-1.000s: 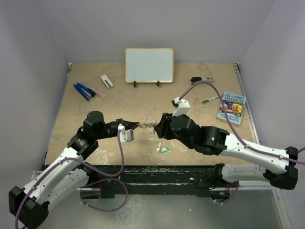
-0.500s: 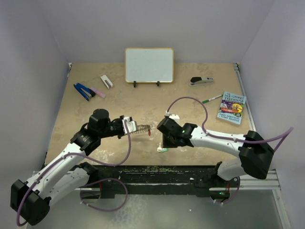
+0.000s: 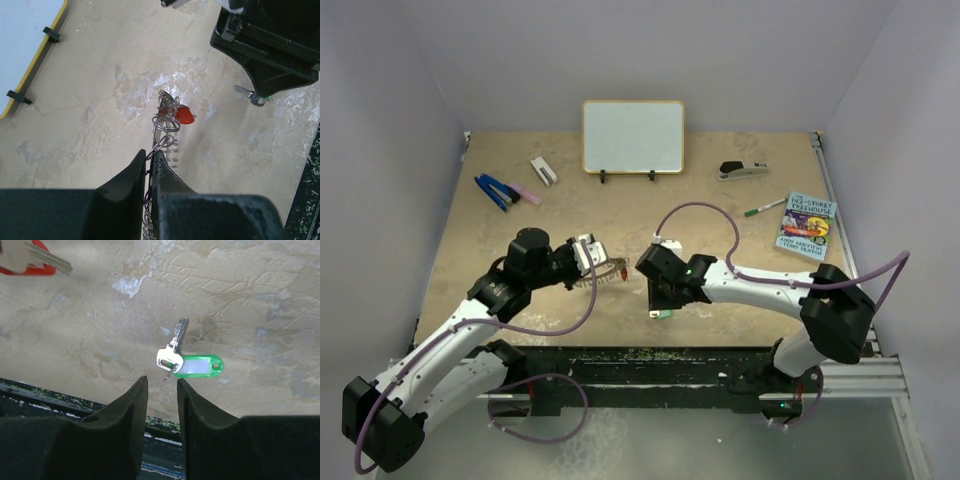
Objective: Put the keys on the keyring
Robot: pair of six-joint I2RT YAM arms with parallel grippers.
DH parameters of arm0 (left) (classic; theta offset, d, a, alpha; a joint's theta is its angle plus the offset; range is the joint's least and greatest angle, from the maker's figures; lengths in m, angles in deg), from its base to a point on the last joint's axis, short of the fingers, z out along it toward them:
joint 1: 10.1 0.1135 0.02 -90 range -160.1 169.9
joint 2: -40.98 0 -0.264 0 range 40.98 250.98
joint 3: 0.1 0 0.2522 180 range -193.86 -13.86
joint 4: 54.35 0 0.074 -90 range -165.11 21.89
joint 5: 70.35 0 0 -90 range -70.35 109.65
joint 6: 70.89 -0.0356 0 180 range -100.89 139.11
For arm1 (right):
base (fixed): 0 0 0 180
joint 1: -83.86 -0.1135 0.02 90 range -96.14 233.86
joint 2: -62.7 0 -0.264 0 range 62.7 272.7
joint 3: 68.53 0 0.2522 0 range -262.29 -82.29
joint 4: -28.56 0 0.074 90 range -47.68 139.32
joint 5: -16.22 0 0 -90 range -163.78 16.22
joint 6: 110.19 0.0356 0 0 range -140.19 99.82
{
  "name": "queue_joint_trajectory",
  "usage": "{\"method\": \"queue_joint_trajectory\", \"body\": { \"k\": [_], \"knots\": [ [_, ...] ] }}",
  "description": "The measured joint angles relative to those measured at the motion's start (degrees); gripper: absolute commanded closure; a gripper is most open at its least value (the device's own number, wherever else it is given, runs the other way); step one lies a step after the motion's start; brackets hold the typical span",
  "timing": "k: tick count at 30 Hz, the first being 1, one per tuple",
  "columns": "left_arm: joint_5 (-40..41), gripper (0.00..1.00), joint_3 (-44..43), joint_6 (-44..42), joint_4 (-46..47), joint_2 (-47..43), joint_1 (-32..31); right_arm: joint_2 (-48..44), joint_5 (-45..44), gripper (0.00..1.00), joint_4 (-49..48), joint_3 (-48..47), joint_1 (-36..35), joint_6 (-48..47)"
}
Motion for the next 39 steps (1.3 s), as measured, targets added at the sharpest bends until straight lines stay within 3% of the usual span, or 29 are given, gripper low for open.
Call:
{"method": "queue_joint_trajectory", "body": {
  "k": [24,26,29,39],
  "knots": [
    [2.10,0.96,0.00,1.84,0.24,-1.92,0.00,7.15,1.36,0.72,1.05,-1.20,-1.57,2.25],
    [2.10,0.96,0.00,1.84,0.26,-1.97,0.00,7.37,1.44,0.75,1.05,-1.20,-1.57,2.25],
    [2.12,0.96,0.00,1.84,0.26,-1.99,0.00,7.50,1.46,0.92,1.11,-1.20,-1.57,2.23],
    [2.47,0.96,0.00,1.84,0.72,-2.03,0.00,7.52,1.29,1.00,1.97,-1.31,-1.97,2.32]
  ]
}}
